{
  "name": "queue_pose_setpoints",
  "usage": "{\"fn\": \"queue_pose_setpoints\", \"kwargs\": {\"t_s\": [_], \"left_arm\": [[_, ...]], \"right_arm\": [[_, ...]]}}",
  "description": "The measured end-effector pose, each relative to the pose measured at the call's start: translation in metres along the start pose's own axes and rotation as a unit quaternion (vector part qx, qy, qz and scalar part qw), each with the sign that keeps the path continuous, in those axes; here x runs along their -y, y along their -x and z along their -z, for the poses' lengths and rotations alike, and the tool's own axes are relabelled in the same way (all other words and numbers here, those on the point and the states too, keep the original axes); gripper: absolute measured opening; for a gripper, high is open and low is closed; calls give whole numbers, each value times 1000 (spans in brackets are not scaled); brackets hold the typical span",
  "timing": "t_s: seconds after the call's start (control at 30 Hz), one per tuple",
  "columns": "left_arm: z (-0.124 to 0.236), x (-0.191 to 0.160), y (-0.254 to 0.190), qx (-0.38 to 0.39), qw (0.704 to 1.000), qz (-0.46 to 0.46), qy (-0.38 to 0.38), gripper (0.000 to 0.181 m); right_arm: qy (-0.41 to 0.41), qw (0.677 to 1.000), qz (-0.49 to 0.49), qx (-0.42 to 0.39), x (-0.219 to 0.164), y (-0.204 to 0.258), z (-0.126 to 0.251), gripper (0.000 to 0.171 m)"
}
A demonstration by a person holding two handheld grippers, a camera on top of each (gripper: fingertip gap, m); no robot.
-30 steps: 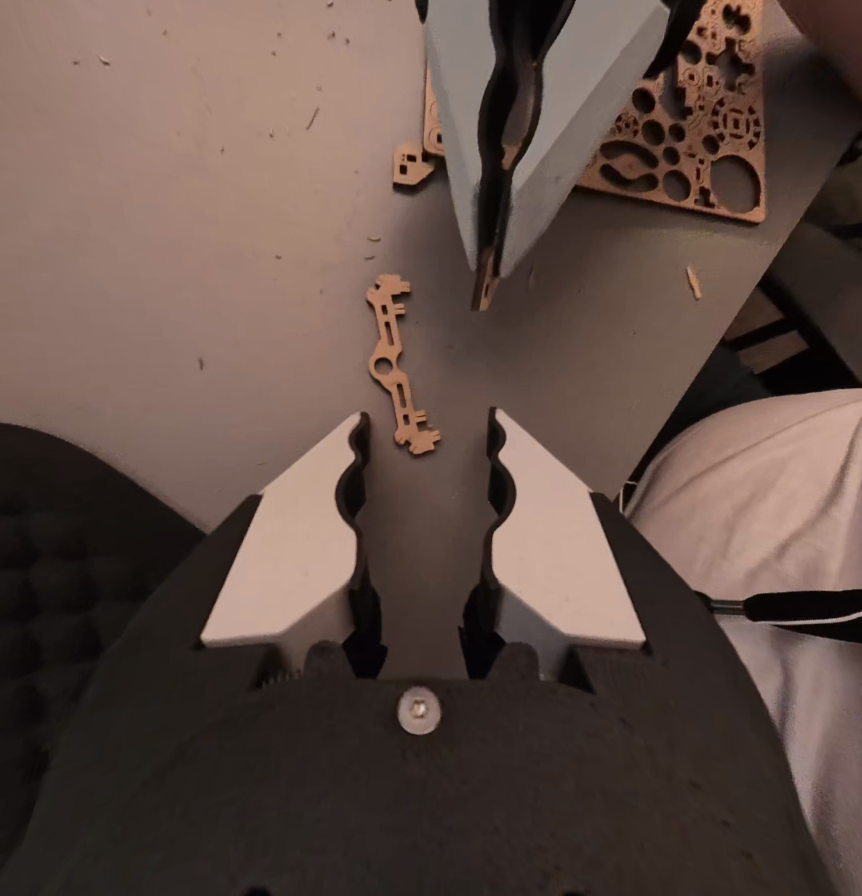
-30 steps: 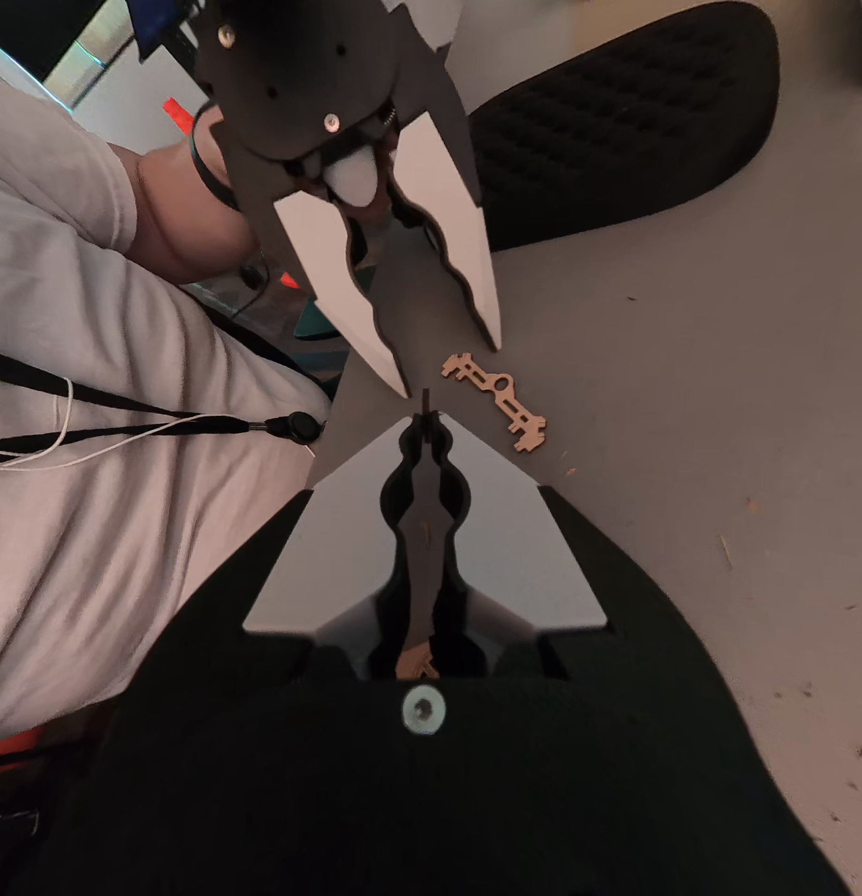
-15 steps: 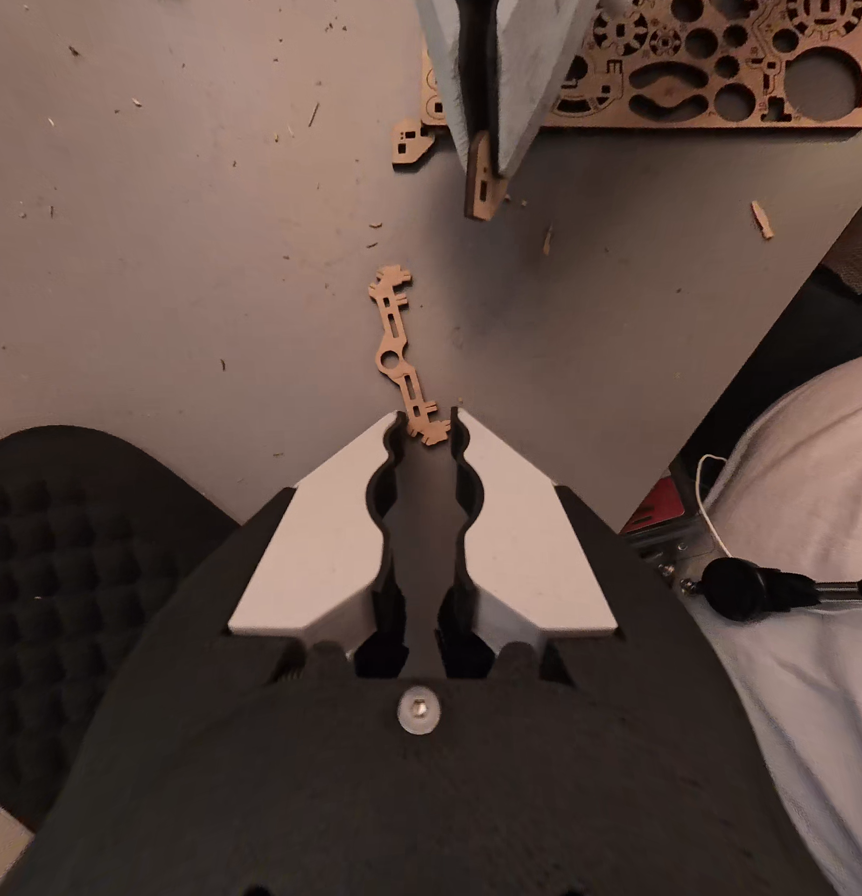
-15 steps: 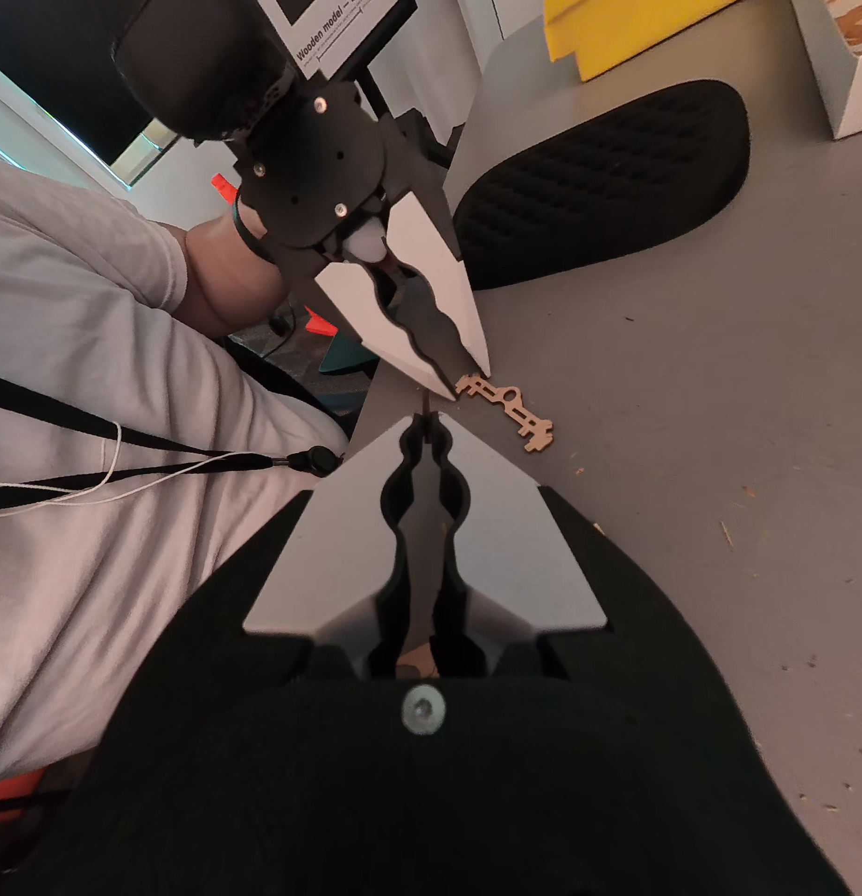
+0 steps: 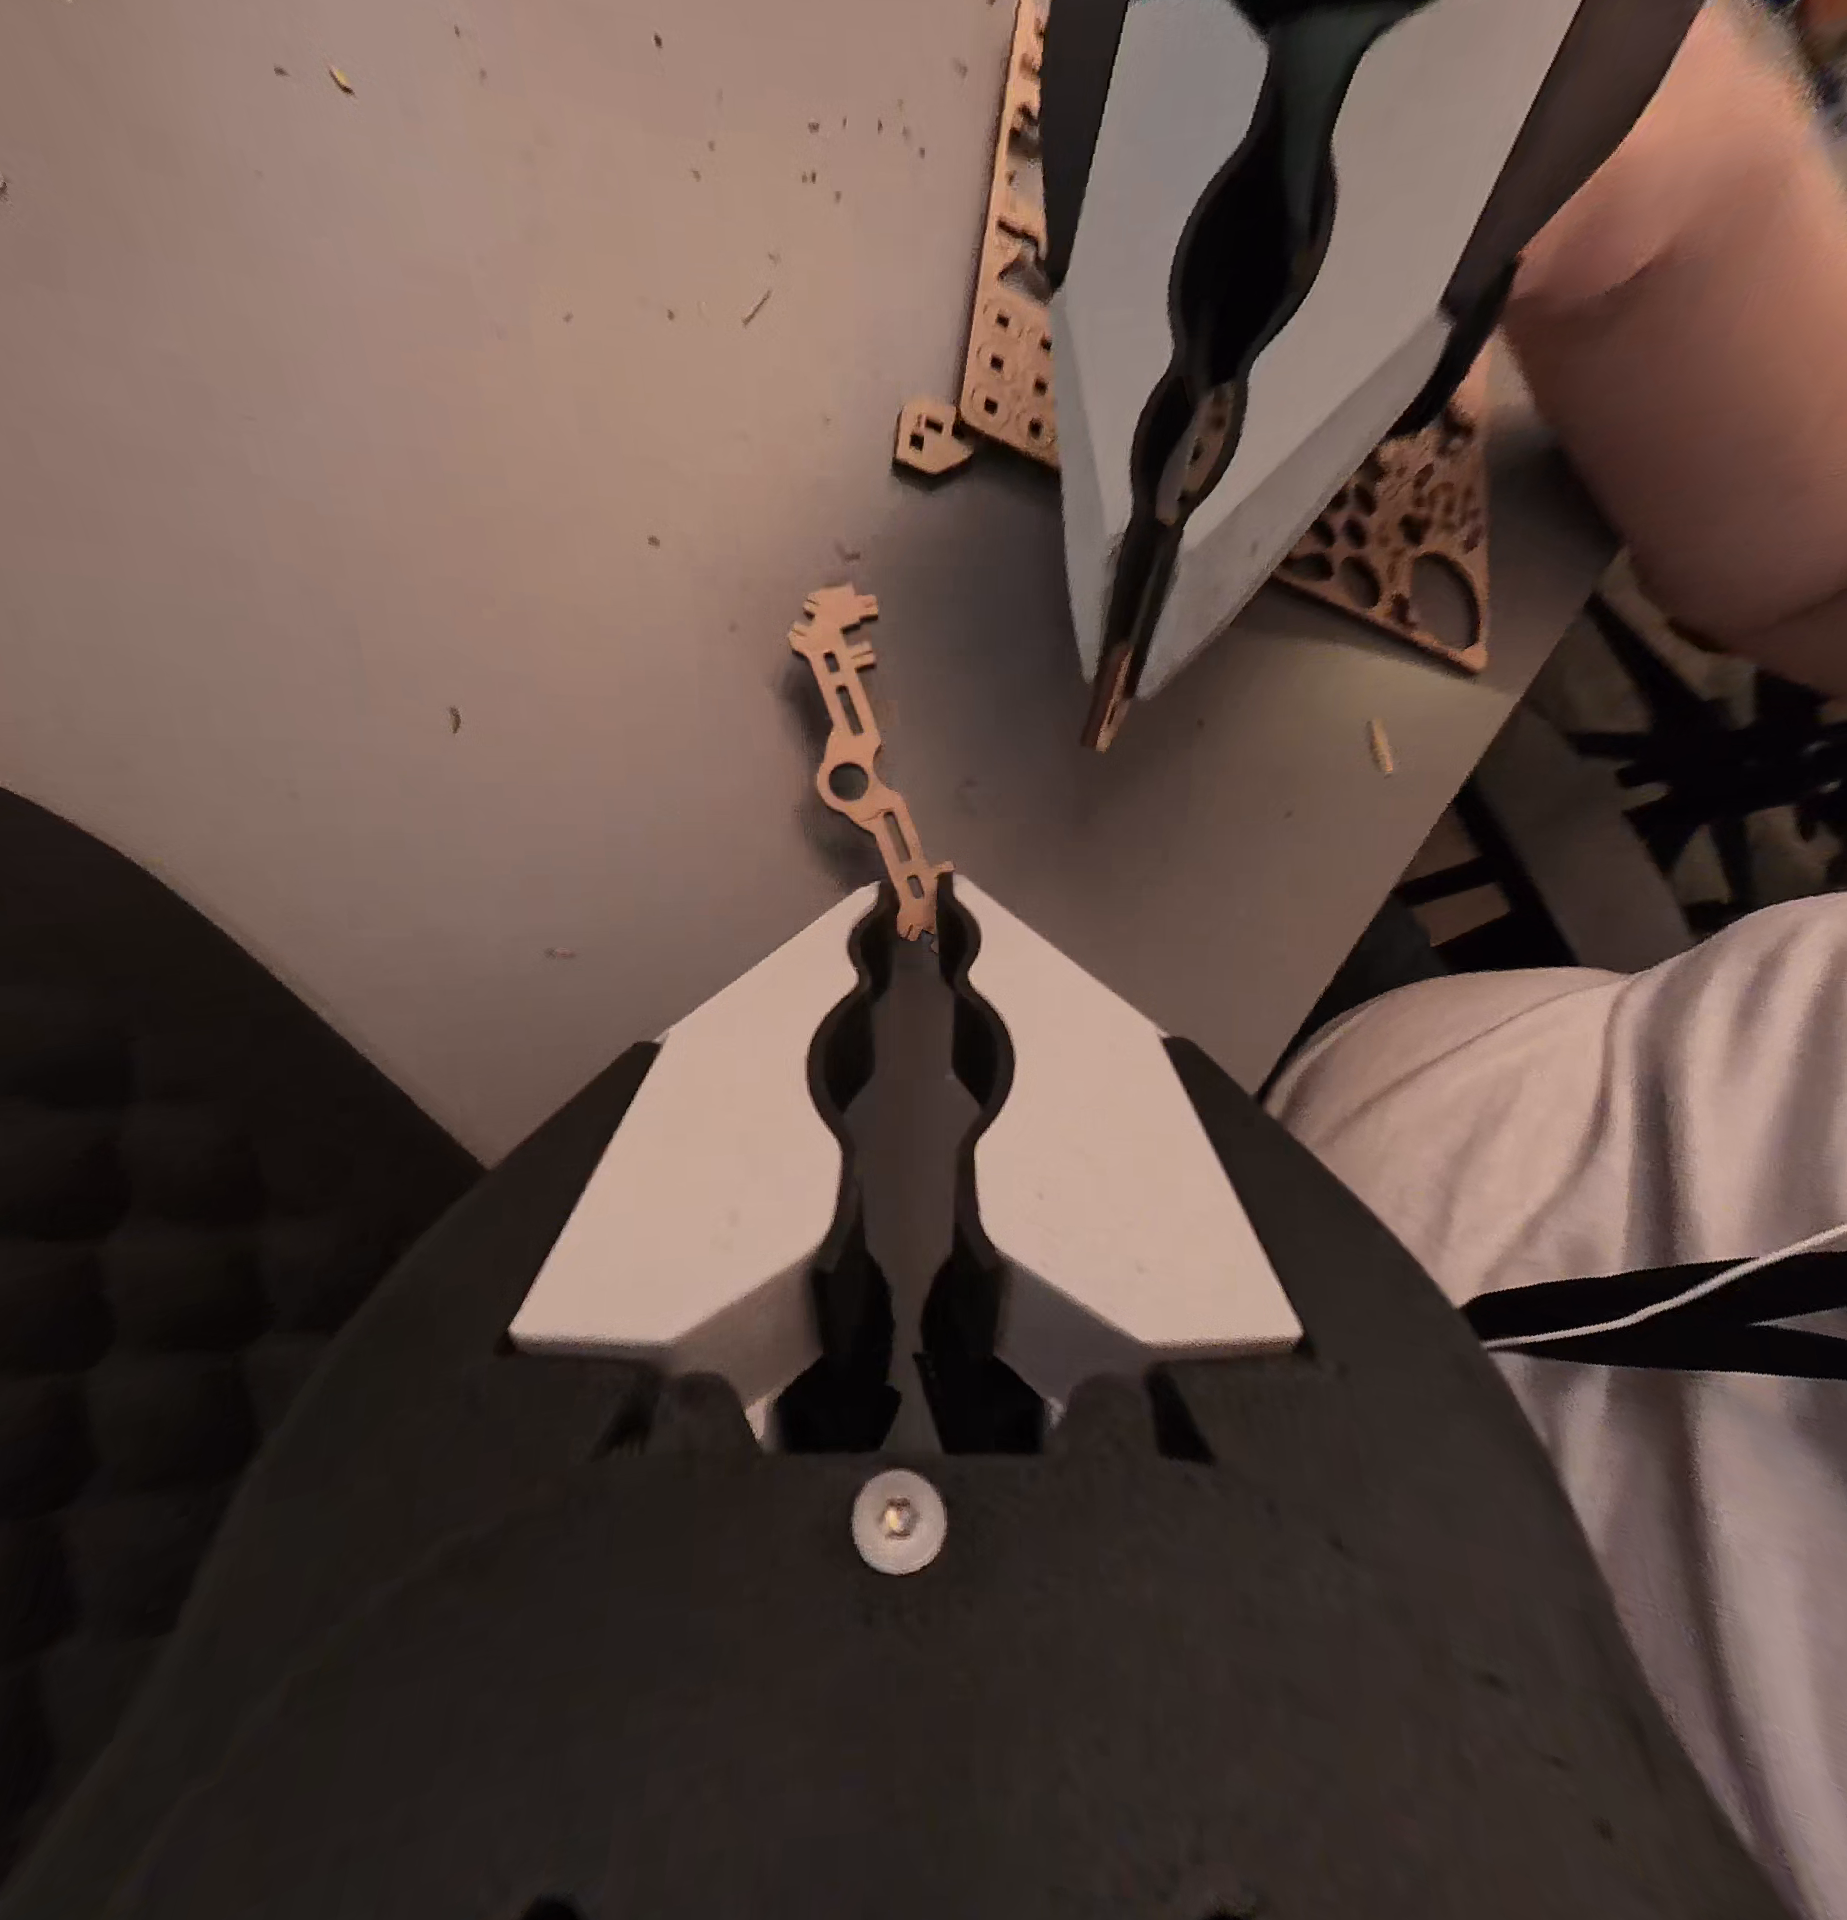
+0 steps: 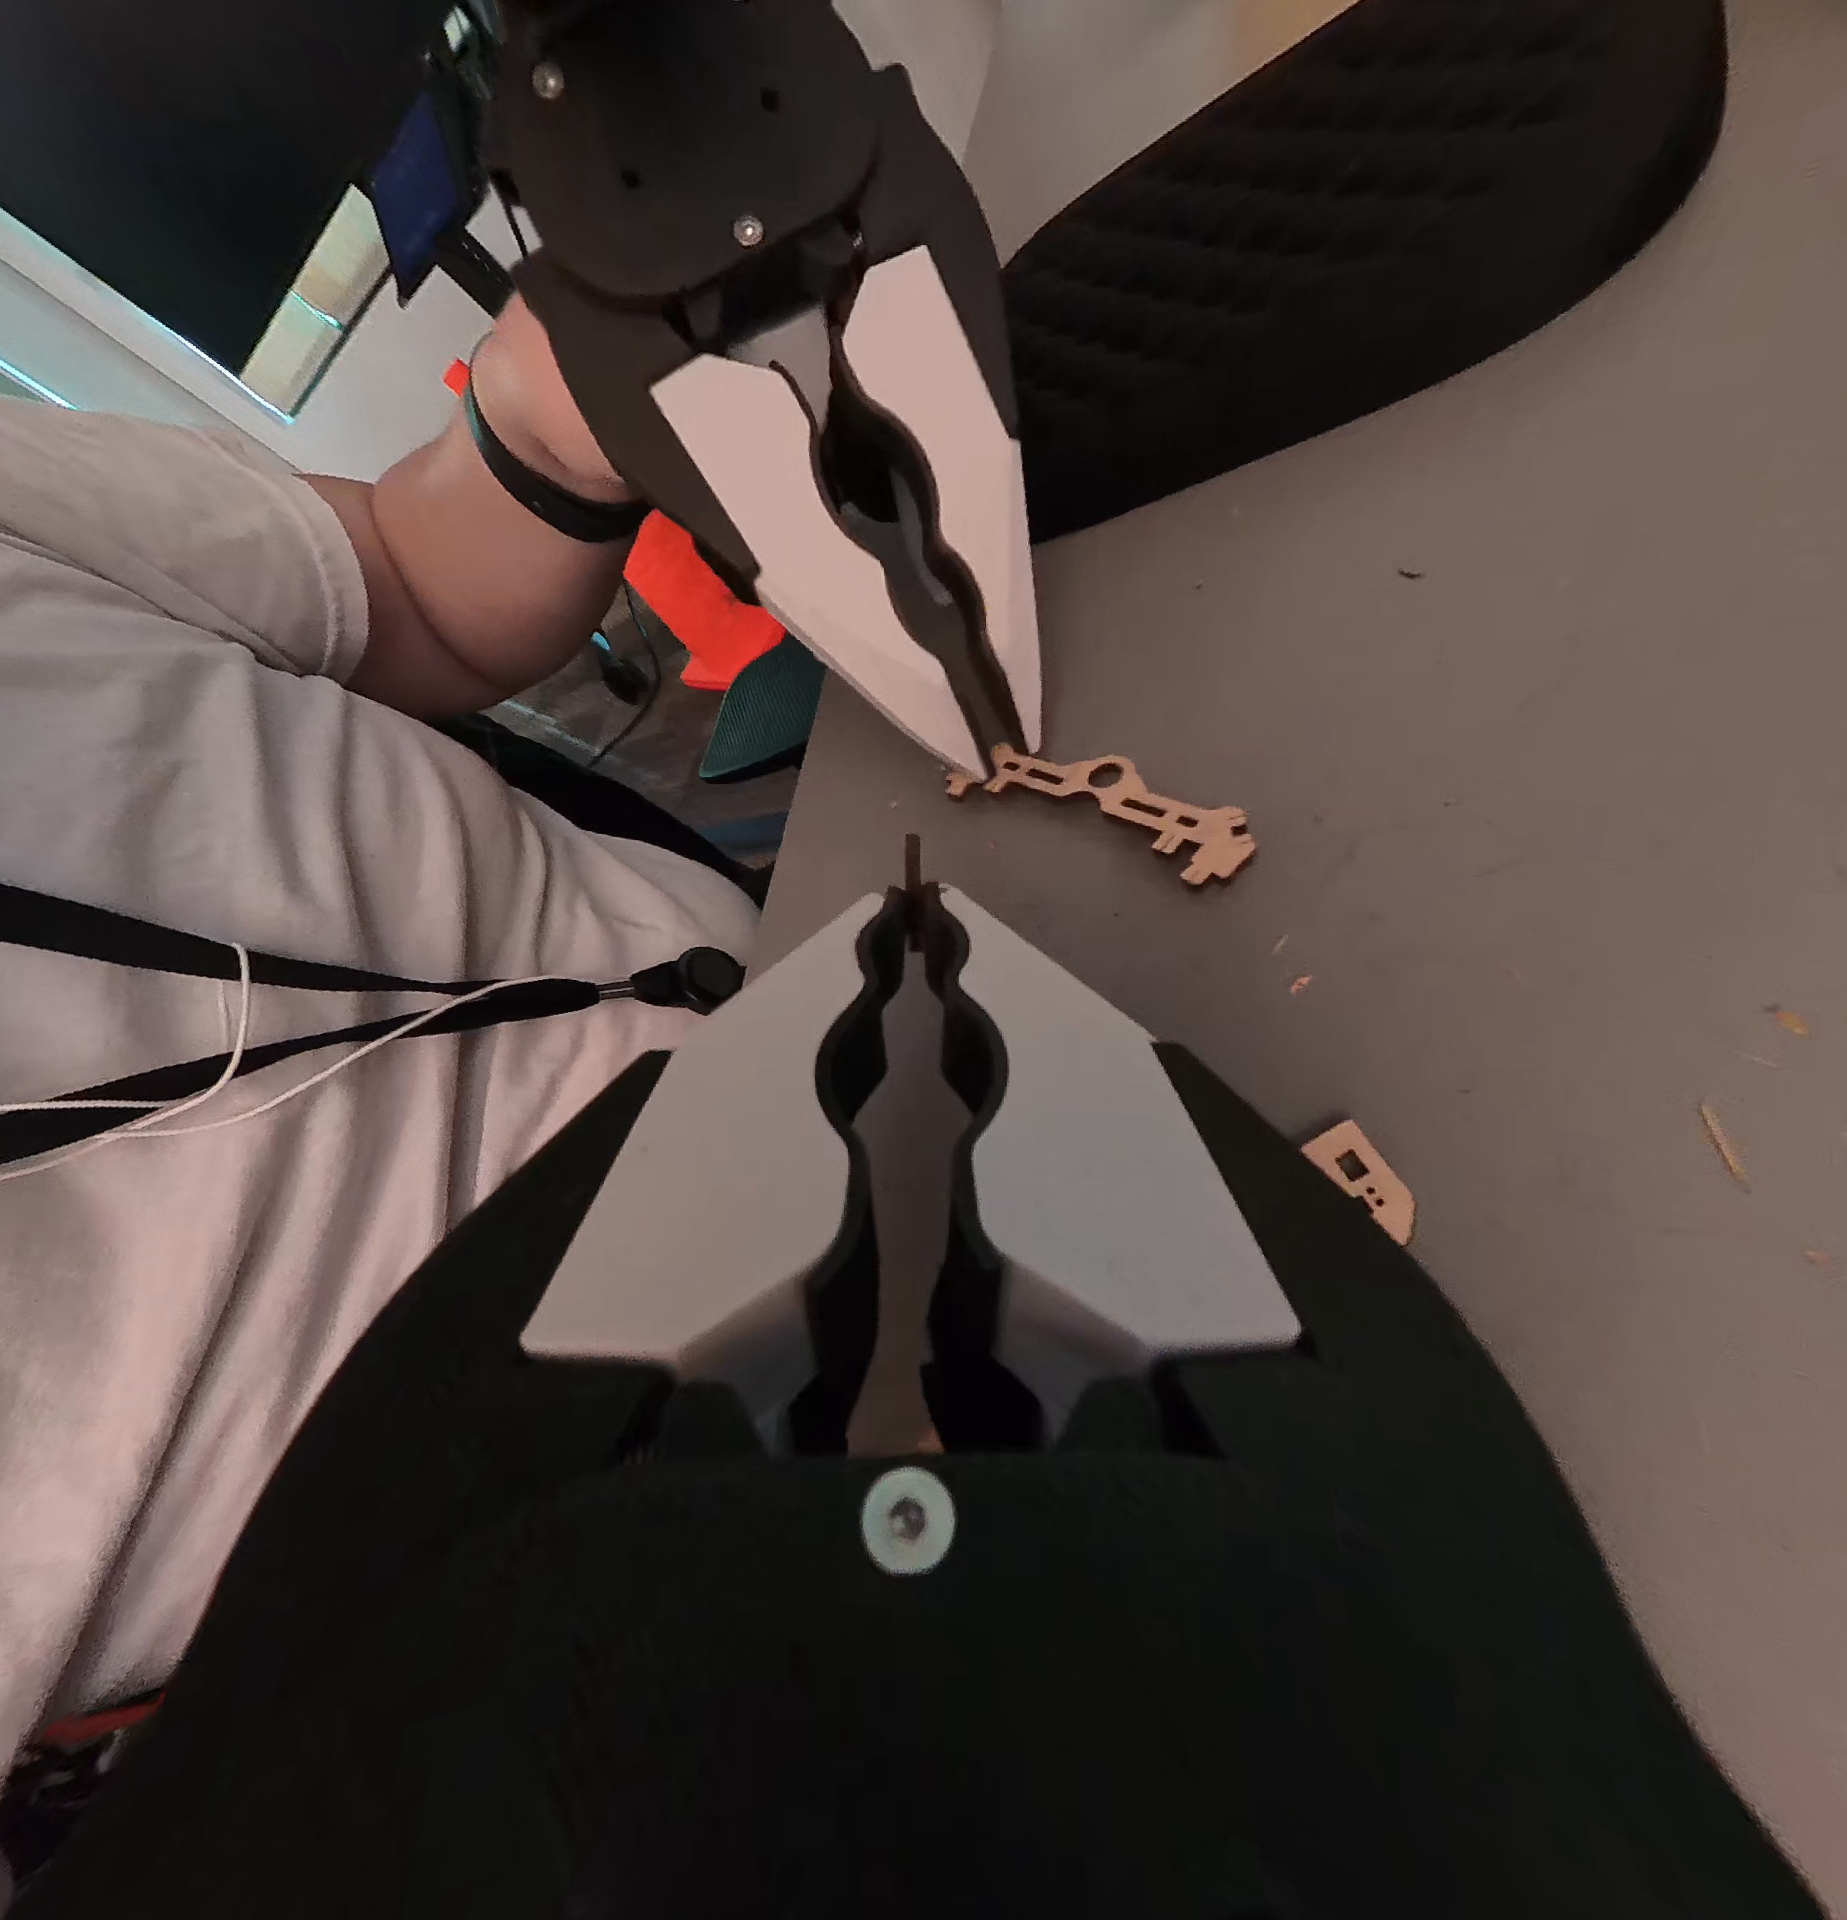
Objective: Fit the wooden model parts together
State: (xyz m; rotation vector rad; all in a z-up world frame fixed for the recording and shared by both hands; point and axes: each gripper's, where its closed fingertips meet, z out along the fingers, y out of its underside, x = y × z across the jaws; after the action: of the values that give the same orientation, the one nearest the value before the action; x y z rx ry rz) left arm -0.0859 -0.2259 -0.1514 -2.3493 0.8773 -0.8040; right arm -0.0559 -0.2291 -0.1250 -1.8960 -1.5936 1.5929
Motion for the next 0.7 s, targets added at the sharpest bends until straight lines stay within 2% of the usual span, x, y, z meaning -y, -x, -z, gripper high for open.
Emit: {"fn": "queue_pose_setpoints", "kwargs": {"t_s": [0.23,0.47,0.57,0.7], "left_arm": [[7,30,-24,-124,987,67,-78,6],[13,41,-37,-198,967,96,-126,6],[18,45,-41,-230,956,113,-144,5],[17,45,-42,-236,954,119,-144,5]], "right_arm": [[-47,996,-45,63,12,11,1,1],[-95,984,-71,135,26,26,14,1],[-78,984,-79,139,22,27,13,1],[-74,983,-85,145,20,27,11,1]]}}
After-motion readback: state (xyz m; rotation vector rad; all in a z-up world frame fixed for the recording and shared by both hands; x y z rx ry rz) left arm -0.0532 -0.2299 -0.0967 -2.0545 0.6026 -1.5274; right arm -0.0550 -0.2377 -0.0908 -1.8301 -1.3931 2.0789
